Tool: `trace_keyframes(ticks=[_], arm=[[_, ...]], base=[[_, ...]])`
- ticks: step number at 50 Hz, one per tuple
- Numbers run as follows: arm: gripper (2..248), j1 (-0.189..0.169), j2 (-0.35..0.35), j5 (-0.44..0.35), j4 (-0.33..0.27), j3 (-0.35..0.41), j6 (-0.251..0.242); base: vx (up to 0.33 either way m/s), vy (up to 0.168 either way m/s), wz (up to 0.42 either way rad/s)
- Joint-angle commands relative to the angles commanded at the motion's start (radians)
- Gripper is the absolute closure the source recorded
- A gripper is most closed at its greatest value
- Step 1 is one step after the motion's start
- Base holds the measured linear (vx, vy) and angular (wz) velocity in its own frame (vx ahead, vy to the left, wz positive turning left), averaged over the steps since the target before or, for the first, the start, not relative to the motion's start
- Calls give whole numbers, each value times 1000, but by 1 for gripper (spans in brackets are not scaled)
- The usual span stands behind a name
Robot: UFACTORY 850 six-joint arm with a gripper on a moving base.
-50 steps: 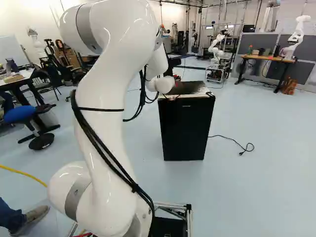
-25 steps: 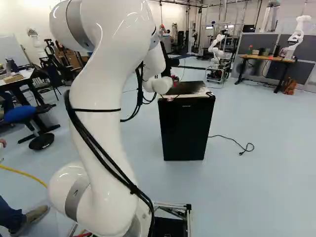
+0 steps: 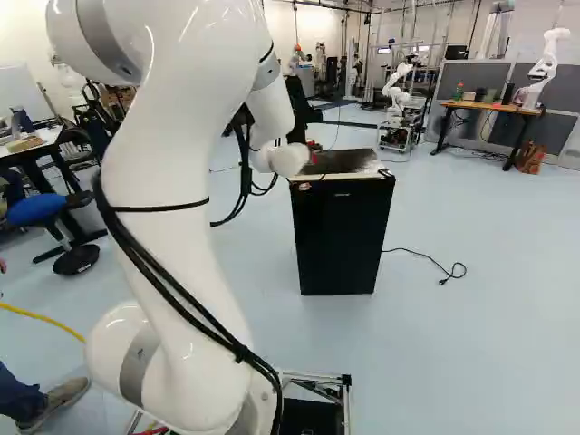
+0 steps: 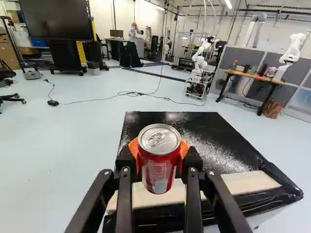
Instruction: Grab a drink from the fridge
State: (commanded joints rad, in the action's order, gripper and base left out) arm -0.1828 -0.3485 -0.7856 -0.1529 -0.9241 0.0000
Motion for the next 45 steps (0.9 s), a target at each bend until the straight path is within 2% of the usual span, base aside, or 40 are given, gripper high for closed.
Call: trace_keyframes(ticks=[20,45], arm=[[152,36,124,-17,30,165,0],[152,92,317,-44,77,422,0]], base=[[0,0,0],[0,0,0]])
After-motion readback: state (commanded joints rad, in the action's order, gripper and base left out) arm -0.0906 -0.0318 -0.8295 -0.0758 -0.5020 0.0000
